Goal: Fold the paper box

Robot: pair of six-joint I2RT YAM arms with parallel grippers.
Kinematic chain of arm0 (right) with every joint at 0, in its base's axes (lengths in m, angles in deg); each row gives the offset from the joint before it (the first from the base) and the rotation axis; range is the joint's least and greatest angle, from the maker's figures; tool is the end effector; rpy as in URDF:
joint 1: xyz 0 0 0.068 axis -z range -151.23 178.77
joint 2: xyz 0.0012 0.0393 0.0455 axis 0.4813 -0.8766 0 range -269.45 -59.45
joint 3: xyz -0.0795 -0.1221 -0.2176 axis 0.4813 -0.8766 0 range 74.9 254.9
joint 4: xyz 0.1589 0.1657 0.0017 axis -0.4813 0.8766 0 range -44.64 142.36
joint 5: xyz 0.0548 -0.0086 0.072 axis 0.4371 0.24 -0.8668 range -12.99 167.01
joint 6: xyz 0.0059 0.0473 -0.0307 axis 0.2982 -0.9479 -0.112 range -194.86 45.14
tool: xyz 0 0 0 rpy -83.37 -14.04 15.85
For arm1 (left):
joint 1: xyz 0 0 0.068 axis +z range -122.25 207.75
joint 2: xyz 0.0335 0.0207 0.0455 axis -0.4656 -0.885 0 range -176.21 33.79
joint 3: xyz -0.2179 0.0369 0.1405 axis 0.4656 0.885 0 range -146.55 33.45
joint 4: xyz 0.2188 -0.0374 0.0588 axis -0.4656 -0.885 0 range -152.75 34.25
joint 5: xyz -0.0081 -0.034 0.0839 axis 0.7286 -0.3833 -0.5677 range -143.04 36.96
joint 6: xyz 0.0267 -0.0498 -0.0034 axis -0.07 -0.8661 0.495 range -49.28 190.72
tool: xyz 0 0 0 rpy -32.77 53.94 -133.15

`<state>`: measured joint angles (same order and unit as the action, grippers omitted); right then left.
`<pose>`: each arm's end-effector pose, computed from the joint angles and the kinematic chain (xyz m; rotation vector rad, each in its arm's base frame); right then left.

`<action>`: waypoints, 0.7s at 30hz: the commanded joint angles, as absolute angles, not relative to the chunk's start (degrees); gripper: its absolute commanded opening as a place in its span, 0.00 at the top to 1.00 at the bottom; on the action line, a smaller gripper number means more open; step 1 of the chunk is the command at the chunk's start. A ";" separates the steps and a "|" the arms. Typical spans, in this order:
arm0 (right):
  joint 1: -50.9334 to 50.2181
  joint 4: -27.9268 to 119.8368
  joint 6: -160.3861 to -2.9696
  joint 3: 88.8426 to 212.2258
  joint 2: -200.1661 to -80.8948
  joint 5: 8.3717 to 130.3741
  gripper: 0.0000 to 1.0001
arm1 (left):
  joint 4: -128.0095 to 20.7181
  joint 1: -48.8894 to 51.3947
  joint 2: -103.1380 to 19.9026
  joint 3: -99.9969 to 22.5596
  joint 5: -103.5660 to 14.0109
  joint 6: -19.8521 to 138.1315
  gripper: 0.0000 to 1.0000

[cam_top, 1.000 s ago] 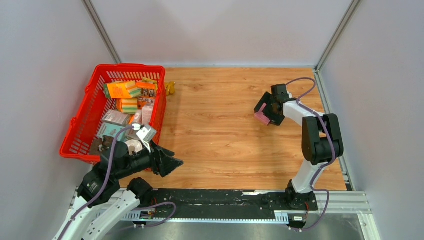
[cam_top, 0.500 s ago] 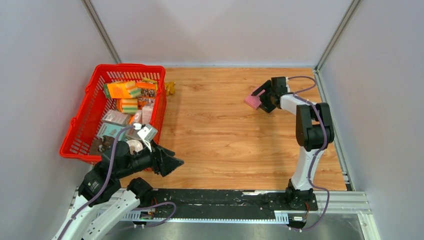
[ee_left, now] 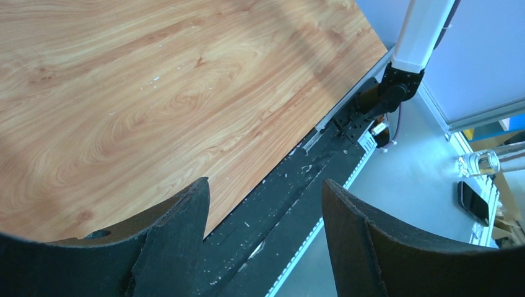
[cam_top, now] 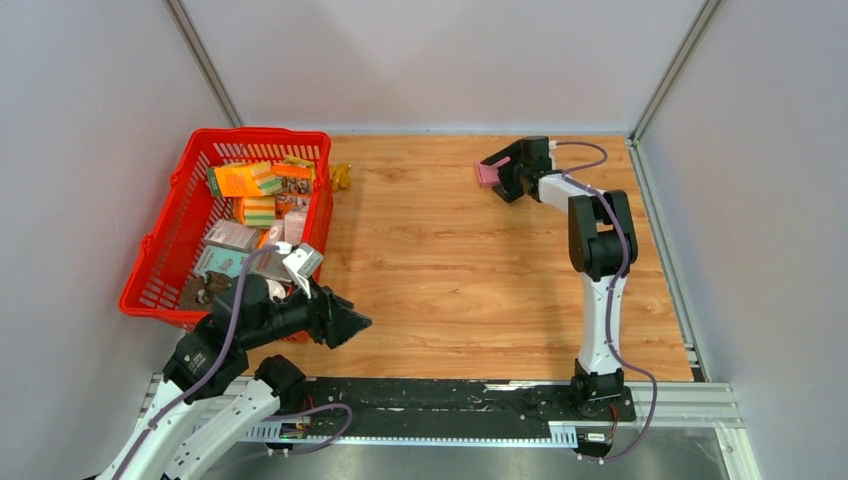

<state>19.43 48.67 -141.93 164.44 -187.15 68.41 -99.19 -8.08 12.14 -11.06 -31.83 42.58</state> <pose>0.4549 0.0808 0.1555 1.1046 2.1749 0.8237 0.0401 -0.0466 0.3049 0.4026 2.0267 -1.0773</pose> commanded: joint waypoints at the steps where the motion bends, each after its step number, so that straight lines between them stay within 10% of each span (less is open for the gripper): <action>1: 17.70 50.45 -144.04 171.39 -193.21 70.59 0.14 | -96.53 -7.93 11.03 -11.37 -31.15 42.24 0.26; 21: 20.50 55.12 -129.37 168.32 -189.08 79.74 0.12 | -94.86 -7.93 10.41 -10.32 -30.10 40.31 0.26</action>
<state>18.44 52.74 -135.66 168.63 -188.24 76.54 -96.98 -8.08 10.48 -10.73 -30.93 41.03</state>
